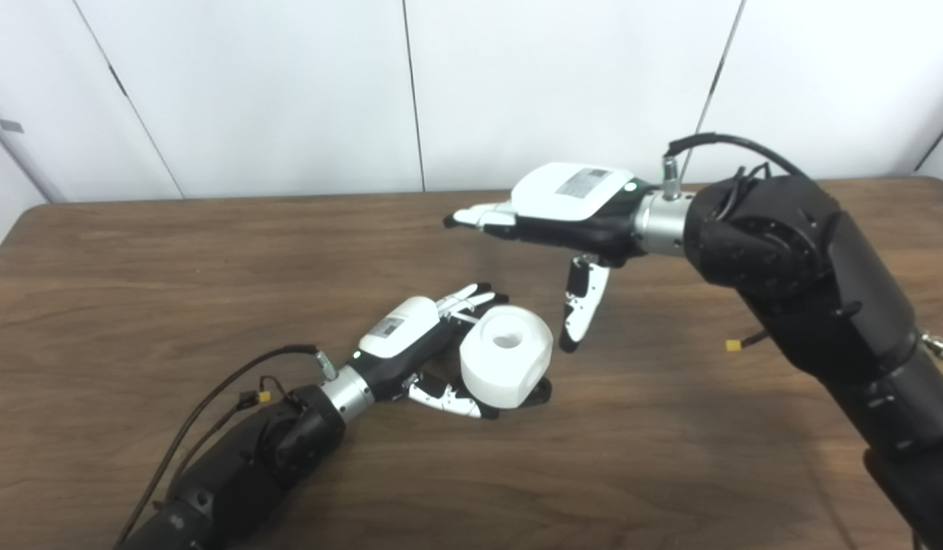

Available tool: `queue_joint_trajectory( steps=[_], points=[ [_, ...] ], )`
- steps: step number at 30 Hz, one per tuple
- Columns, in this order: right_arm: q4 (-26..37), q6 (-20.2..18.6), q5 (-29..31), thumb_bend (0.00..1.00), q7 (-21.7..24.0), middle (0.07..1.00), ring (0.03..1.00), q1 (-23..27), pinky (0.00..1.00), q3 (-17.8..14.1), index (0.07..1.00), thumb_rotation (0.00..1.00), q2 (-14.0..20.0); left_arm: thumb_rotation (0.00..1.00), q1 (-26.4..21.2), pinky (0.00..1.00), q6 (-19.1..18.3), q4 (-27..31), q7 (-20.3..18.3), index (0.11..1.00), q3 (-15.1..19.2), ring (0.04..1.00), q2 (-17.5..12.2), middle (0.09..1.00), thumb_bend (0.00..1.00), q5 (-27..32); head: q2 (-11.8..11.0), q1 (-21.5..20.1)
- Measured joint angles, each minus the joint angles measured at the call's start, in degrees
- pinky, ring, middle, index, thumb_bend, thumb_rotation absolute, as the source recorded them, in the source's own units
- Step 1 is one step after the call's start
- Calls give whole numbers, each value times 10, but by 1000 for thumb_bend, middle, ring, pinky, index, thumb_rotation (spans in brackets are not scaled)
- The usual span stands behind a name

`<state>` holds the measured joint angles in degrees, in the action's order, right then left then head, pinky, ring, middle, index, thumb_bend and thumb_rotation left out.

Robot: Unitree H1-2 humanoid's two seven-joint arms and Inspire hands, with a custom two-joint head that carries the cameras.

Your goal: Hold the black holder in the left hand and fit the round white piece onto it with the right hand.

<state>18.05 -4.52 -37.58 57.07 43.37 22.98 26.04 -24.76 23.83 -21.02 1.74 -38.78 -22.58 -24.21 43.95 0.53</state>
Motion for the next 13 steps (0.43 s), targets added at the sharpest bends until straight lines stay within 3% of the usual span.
queue_joint_trajectory(
  steps=[4, 7, 10, 13],
  points=[
    [19, -36, -2, 969, 43, 998, 952, 2, 808, 3, 1000, 186, 12, 62, 0, 934, 1, 0, -1, 481, 0, 1000, 1, 944, 524, 0, -1, 2],
    [29, -63, -3, 942, 89, 963, 881, 13, 703, 11, 1000, 87, 25, 62, 0, 922, 3, -1, -1, 480, 0, 1000, 1, 941, 524, 0, -3, 2],
    [32, -74, -3, 877, 98, 870, 798, 33, 598, 8, 875, 9, 41, 62, -1, 922, 5, -1, -1, 480, 0, 1000, 1, 942, 524, -2, -4, 3],
    [31, -72, 1, 776, 87, 717, 651, 42, 497, -16, 723, 39, 57, 62, -1, 920, 7, -2, -2, 480, 0, 1000, 2, 943, 524, -3, -5, 1]
  ],
)
